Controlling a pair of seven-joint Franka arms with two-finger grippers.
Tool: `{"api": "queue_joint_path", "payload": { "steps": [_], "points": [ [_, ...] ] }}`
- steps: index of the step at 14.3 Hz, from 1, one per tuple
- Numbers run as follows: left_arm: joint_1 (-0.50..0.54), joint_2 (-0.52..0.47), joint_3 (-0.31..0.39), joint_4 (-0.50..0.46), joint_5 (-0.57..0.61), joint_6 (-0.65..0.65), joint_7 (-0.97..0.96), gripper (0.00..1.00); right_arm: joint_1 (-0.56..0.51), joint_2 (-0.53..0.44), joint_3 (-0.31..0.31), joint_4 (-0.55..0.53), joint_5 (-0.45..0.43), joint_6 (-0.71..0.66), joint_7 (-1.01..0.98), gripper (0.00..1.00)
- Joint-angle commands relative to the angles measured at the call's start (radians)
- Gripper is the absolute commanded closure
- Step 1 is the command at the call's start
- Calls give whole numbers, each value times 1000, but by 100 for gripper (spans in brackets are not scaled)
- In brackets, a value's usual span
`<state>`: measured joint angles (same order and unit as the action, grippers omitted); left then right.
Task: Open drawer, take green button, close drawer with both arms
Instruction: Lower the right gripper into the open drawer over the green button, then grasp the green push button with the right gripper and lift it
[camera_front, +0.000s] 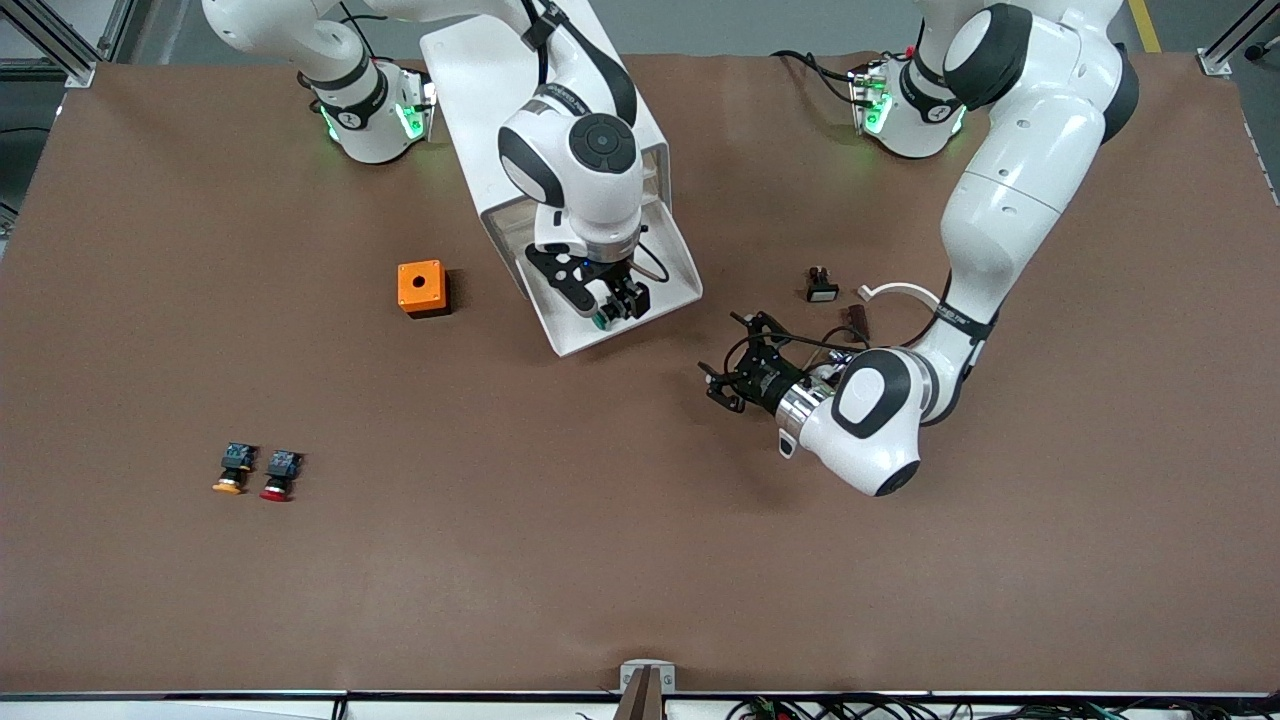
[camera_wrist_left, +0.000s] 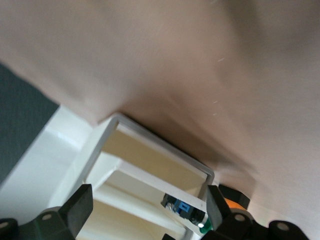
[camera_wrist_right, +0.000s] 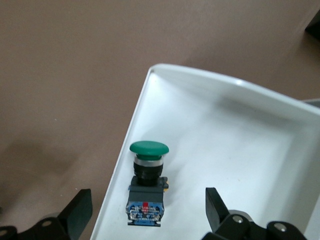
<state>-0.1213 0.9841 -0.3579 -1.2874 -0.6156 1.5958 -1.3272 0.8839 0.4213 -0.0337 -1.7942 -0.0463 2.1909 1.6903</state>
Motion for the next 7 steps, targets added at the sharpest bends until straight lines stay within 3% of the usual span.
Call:
{"api": "queue_joint_path", "payload": {
  "steps": [1,7],
  "points": [
    [-6,-18,7,31,75,-8,107,0,47,25,-9,-19,-29,39,69,0],
    [0,-99,11,30,212,61,273,0,69,59,-9,-19,-63,66,121,0]
  ]
}}
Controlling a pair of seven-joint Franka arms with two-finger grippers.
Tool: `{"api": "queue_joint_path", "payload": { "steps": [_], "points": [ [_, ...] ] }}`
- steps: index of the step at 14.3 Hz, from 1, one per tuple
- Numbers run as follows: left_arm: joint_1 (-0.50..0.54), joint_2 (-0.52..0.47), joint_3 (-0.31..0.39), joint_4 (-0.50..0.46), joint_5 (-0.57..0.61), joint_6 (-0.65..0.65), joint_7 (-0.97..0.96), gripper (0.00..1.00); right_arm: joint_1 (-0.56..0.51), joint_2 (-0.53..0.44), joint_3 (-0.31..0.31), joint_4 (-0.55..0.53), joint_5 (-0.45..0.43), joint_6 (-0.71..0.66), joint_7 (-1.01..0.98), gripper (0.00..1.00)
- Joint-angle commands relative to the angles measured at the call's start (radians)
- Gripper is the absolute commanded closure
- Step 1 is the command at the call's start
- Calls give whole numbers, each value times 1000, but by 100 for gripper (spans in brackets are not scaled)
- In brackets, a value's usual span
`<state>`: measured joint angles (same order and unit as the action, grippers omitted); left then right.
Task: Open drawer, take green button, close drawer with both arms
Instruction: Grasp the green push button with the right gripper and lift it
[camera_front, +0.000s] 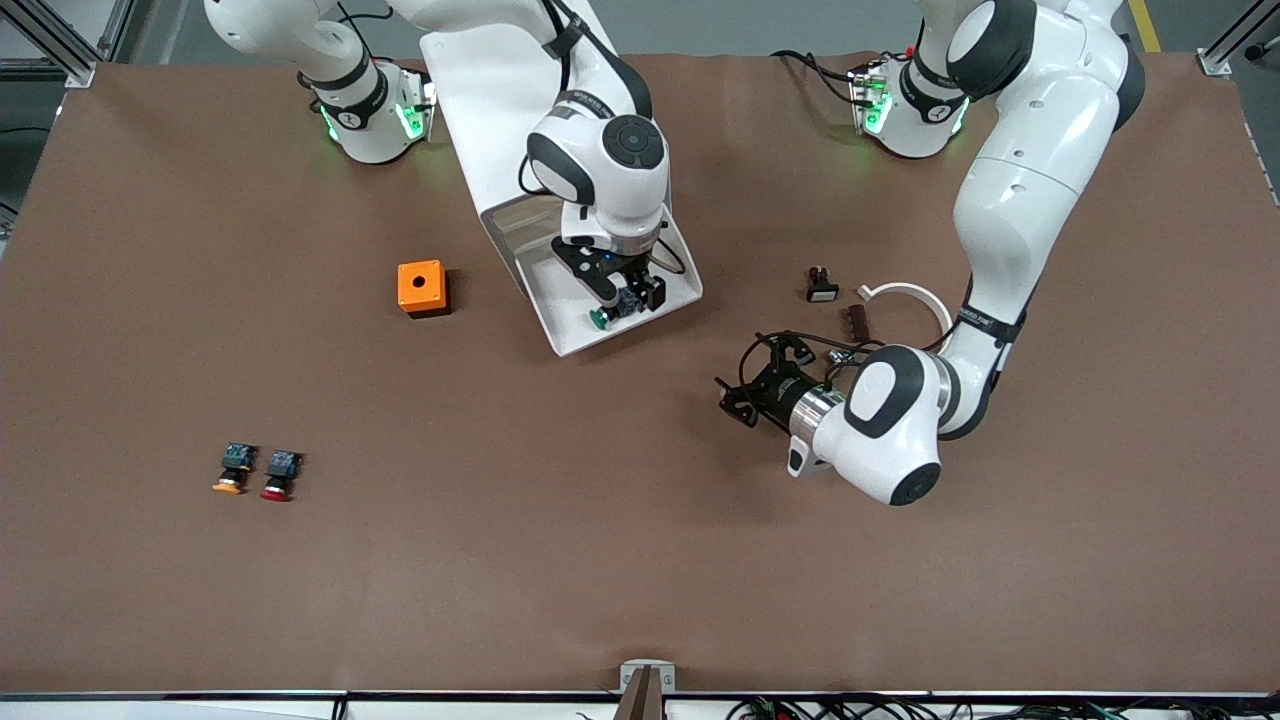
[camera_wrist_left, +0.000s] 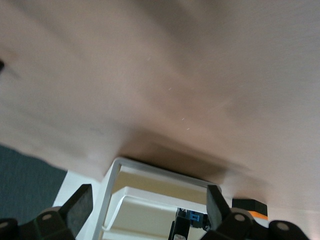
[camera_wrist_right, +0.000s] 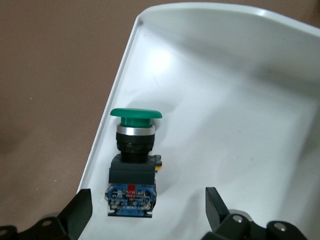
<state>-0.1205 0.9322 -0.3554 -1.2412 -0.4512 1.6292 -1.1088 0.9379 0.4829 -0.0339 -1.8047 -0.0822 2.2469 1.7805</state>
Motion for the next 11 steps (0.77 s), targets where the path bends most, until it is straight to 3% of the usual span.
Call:
{"api": "queue_joint_path", "payload": {
  "steps": [1,3,4,11],
  "points": [
    [-1,-62,9,-17,71,41,85,0,13,-3,-9,-8,-28,10,30,26],
    [-1,-96,10,-17,101,72,130,0,10,-4,-9,-7,-28,0,30,83],
    [-2,-110,9,-18,121,90,150,0,9,-4,-9,-7,-28,-3,30,99],
    [-44,-121,-8,-26,319,193,159,0,-20,-23,-14,37,-28,-38,10,100]
  ]
}}
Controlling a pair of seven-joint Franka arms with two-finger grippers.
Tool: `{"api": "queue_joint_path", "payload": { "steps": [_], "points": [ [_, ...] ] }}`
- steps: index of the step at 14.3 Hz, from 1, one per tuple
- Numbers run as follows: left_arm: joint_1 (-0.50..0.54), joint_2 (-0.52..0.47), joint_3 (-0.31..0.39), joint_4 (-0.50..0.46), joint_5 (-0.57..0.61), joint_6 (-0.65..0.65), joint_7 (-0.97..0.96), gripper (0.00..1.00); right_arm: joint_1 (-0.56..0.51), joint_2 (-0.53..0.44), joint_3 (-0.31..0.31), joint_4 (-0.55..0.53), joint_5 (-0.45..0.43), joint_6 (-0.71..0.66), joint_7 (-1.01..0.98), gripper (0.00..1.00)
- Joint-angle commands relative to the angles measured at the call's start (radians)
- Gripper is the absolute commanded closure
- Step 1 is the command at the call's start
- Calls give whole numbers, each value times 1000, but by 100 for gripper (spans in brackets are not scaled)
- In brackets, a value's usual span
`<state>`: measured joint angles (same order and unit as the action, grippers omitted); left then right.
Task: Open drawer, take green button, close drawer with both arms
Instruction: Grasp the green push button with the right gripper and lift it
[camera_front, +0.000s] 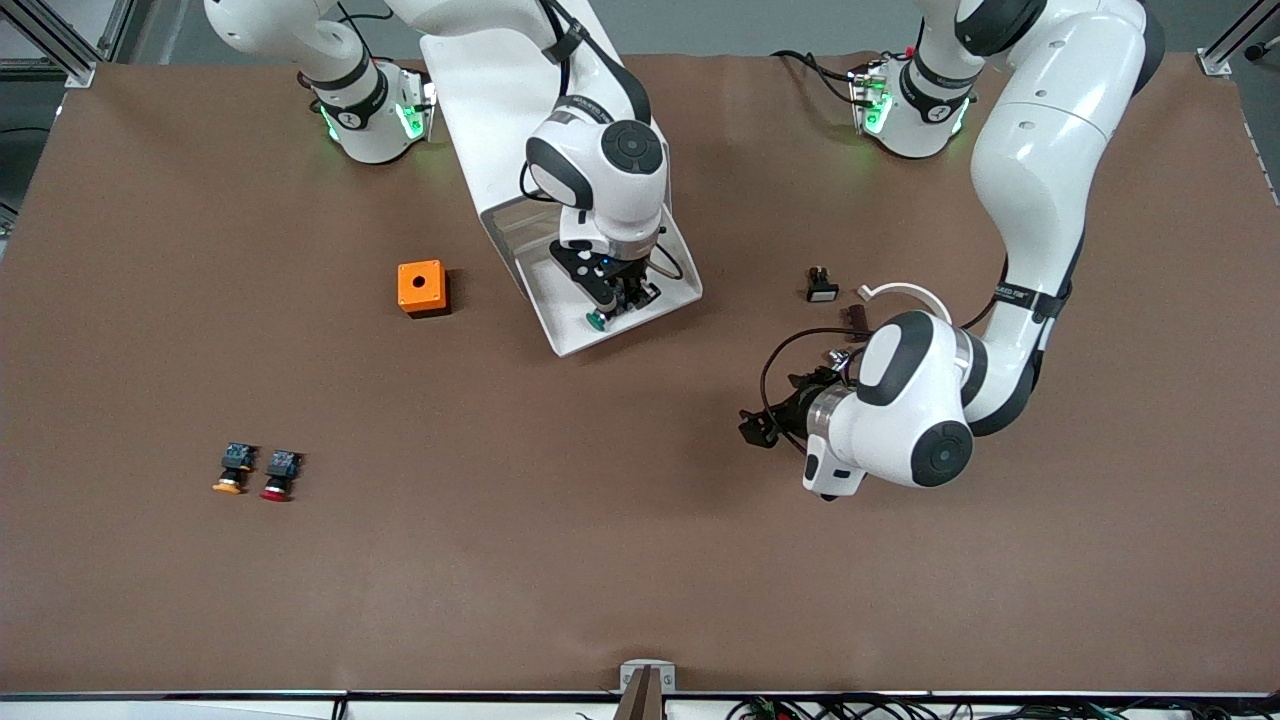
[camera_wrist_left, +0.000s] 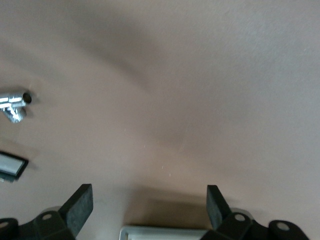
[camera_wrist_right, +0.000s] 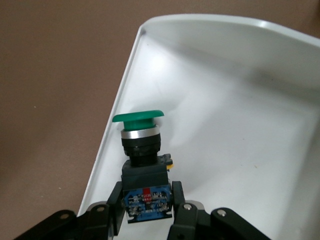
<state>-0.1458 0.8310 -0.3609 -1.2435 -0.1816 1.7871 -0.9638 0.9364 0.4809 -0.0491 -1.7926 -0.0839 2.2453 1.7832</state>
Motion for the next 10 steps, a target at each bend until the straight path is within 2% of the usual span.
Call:
{"api": "queue_joint_path", "payload": {
  "steps": [1,4,10],
  "points": [
    [-24,-21,-3,-24,66,37,14,0,-39,-28,3,56,-25,-86,-14,100],
    [-43,-21,-3,-25,93,67,7,0,-106,-56,3,128,-14,-203,-141,100],
    [-90,-53,-1,-83,146,139,-9,0,-279,-122,5,127,-13,-227,-492,100]
  ]
}}
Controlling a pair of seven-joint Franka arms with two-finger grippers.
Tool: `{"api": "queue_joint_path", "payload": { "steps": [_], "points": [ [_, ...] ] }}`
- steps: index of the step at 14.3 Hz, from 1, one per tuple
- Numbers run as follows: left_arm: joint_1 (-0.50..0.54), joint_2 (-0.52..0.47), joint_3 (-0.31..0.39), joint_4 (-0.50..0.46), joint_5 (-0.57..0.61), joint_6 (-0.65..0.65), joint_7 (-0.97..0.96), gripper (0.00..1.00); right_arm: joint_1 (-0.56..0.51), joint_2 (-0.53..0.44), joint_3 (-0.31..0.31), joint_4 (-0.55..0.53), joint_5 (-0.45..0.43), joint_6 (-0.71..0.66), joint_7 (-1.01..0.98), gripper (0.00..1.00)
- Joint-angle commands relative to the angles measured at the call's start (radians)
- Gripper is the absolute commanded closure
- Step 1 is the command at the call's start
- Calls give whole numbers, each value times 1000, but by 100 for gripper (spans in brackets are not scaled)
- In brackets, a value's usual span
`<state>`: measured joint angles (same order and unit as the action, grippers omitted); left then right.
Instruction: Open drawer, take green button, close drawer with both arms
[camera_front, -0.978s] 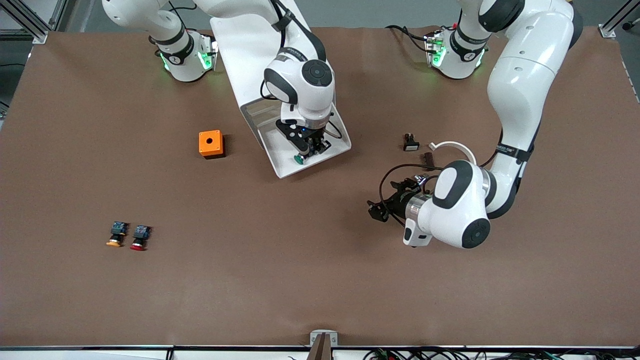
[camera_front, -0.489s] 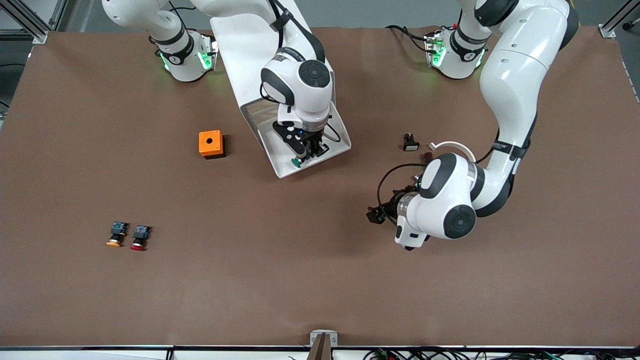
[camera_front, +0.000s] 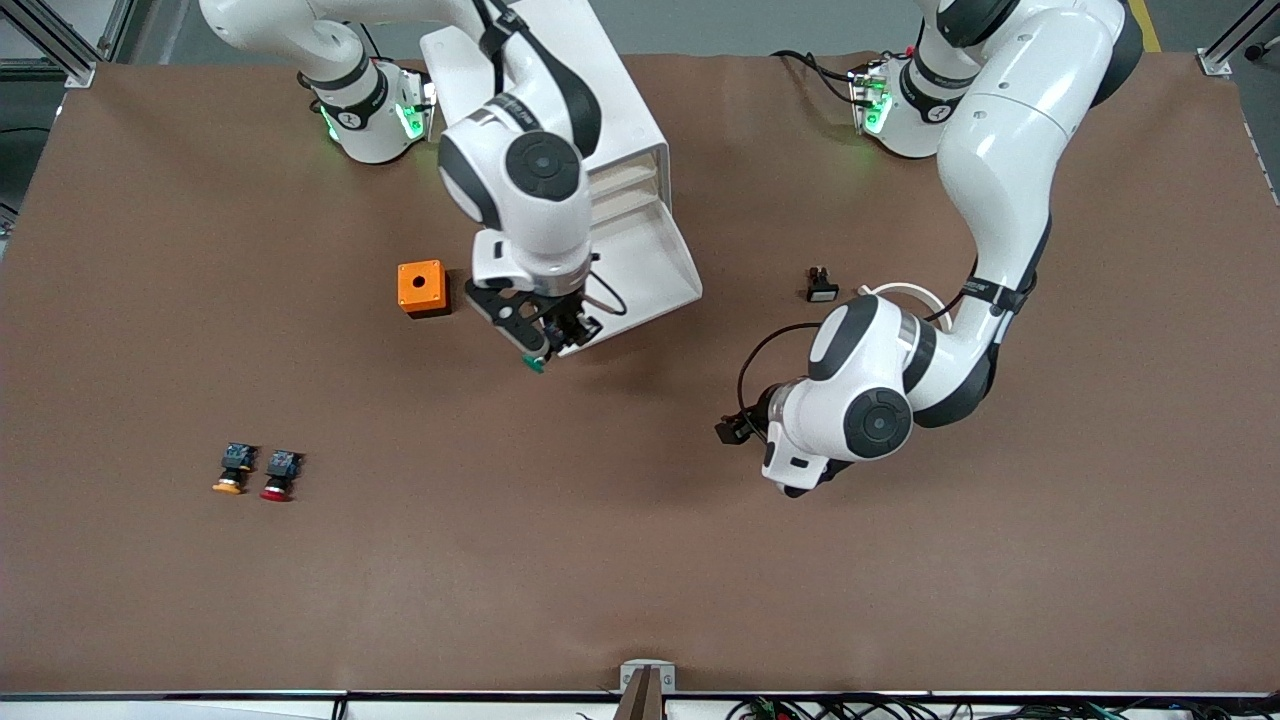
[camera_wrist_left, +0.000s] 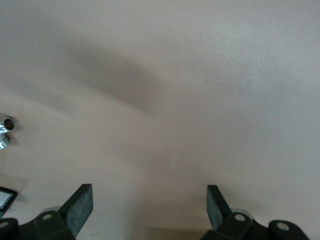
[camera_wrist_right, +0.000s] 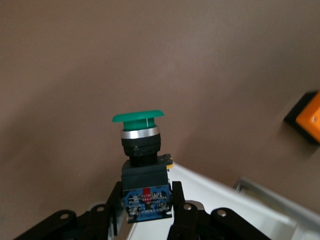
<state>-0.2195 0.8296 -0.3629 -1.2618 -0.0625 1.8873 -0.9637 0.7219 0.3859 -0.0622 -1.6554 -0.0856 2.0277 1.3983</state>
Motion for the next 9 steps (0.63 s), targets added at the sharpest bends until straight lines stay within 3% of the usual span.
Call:
{"api": "queue_joint_path", "payload": {
  "steps": [1,9],
  "points": [
    [-24,-61,1,-85,29,59,-32,0,-108,-36,18,-11,-11,-26,-193,100],
    [-159,-87,2,-139,159,84,-173,0,-369,-24,18,-17,-10,-14,-755,100]
  ]
}}
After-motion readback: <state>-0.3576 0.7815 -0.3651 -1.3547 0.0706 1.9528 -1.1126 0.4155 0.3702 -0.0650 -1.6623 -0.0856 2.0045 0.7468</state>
